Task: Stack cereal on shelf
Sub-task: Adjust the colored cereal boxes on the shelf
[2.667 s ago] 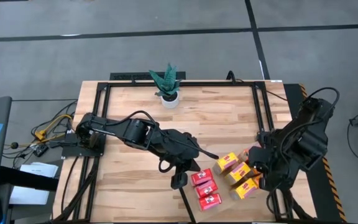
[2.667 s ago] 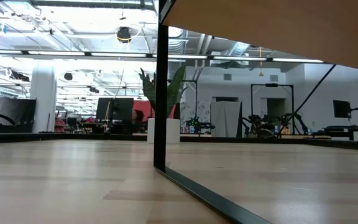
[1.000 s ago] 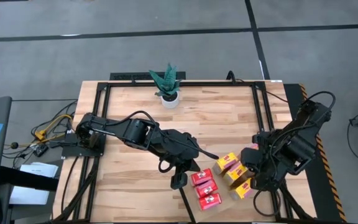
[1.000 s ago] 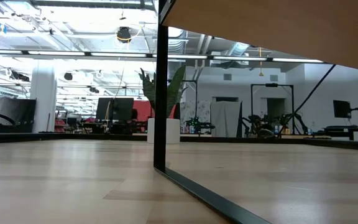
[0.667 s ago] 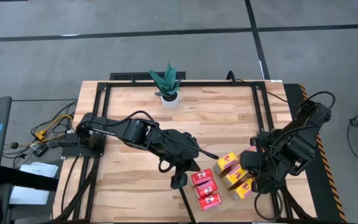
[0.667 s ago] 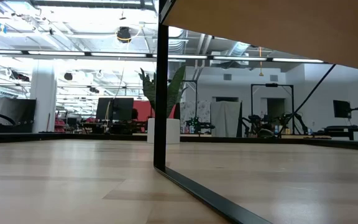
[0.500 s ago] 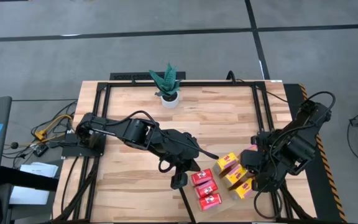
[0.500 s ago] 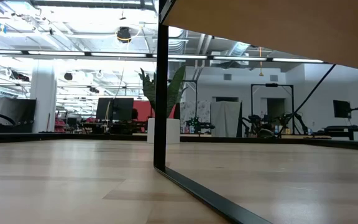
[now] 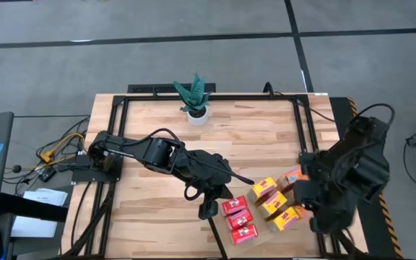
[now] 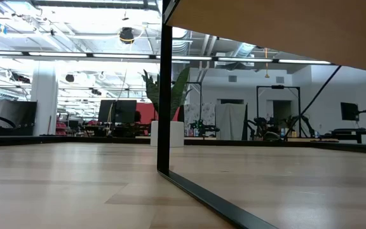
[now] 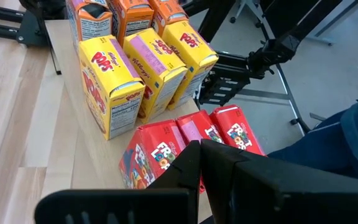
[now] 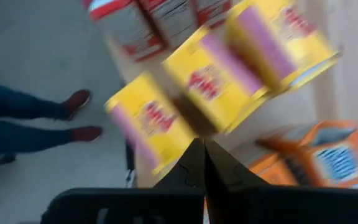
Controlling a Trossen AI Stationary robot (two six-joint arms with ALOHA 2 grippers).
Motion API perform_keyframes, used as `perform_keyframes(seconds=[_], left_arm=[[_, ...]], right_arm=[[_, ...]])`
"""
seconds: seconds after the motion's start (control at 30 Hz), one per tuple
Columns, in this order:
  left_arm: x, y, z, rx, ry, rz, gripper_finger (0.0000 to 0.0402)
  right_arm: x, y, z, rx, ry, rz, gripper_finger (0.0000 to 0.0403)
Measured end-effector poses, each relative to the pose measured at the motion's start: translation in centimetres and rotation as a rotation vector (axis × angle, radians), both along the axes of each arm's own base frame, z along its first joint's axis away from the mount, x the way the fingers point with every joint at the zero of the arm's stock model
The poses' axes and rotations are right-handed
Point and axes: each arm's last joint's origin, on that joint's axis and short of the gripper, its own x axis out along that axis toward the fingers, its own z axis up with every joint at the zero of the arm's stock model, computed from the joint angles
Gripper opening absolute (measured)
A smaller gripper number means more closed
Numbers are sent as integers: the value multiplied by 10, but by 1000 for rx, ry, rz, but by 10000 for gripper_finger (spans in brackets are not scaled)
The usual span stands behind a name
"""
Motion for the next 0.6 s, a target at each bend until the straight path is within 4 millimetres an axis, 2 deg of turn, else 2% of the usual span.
perform_keyframes(seconds=[0.23,0.4,0.6], left_arm=[[0,0,0,3,-1,-2,0],[0,0,0,4,-1,-3,0],[0,0,0,4,-1,-3,0]], right_arm=[[-5,21,-9,-3,26,16,13],[1,34,-20,-25,75,35,6],[8,41,-28,-47,105,40,13]])
